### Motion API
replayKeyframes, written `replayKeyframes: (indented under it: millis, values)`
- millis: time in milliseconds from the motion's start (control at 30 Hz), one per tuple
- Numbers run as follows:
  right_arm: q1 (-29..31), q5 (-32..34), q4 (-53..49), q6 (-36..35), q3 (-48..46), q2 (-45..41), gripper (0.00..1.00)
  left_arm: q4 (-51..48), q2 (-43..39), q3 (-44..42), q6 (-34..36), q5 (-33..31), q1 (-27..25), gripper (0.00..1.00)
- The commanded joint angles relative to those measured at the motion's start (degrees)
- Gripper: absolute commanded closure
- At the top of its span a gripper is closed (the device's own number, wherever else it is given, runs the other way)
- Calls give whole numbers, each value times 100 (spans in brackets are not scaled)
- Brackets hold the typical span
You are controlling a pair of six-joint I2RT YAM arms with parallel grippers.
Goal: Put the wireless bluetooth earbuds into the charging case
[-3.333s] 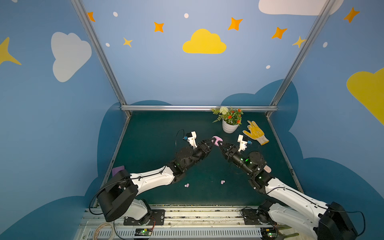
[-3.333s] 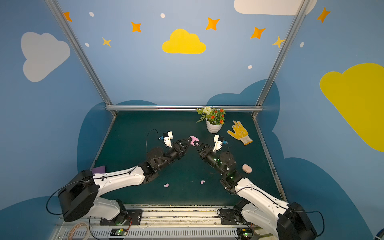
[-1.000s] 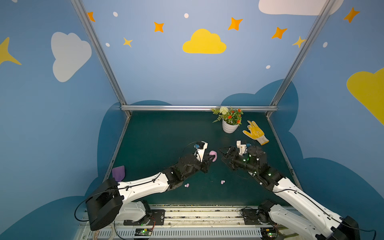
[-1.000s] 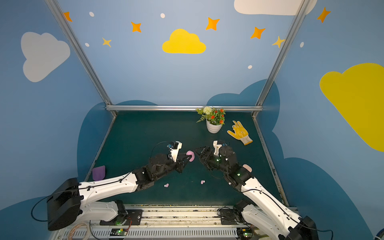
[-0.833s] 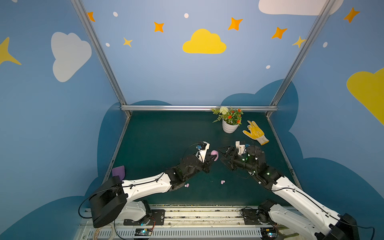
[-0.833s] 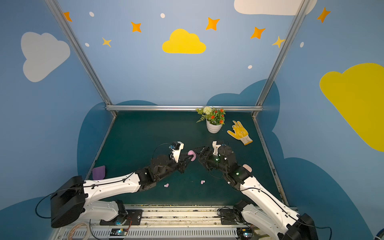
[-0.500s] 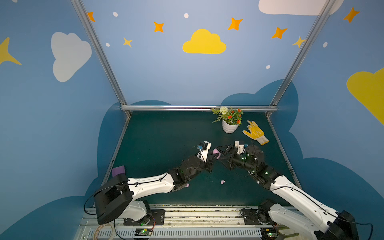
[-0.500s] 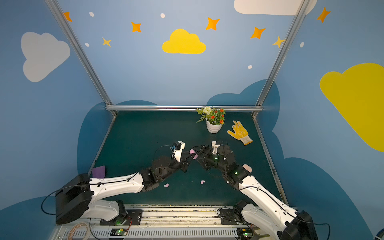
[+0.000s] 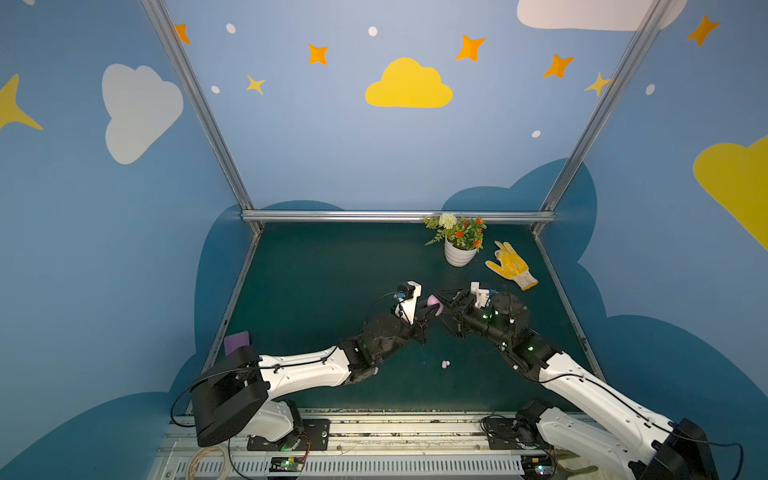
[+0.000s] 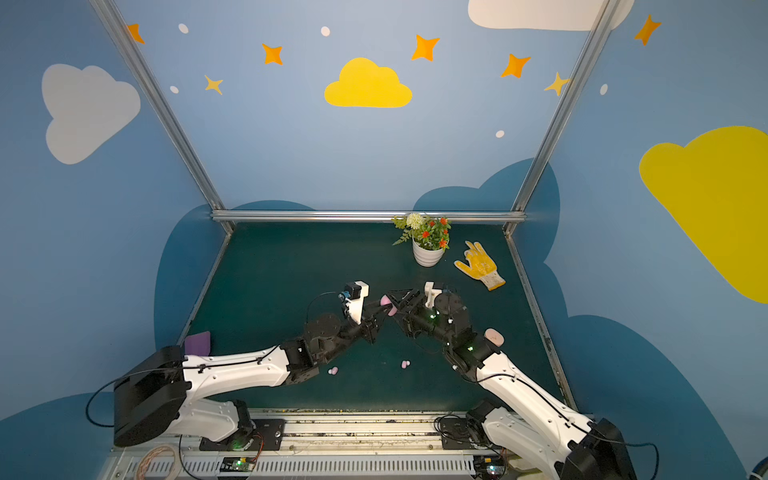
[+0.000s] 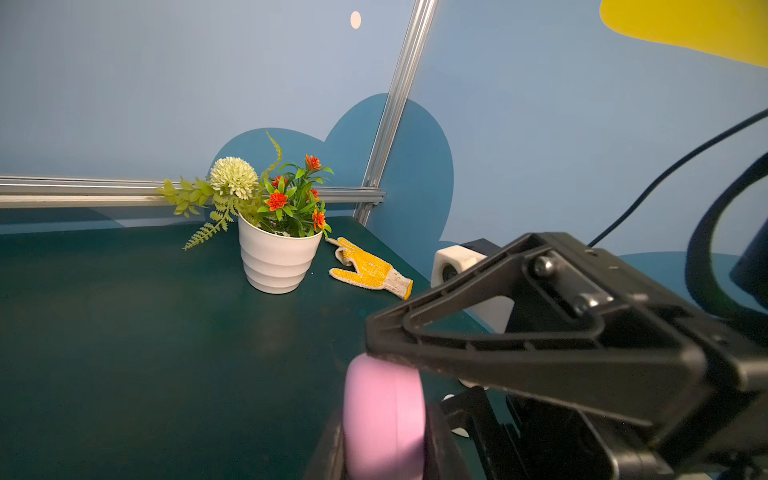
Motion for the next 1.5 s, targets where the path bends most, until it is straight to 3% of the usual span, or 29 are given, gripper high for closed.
replayKeyframes:
  millis: [0, 633, 1100, 1200, 1467]
  values:
    - [36, 108, 200, 27, -41, 18, 28, 192, 91, 28, -22, -71, -26, 97]
    - [78, 75, 202, 101, 81, 93, 32, 269, 246, 94, 96, -130, -96, 97]
    - [84, 112, 64, 2, 104, 86, 45, 119, 284, 164, 115, -27, -96, 97]
    - [81, 215, -147, -66, 117, 17, 47, -28, 247, 193, 95, -93, -100, 78]
    - [-54, 287, -819, -378, 56, -236, 49, -637, -229, -31, 186, -510, -95, 40]
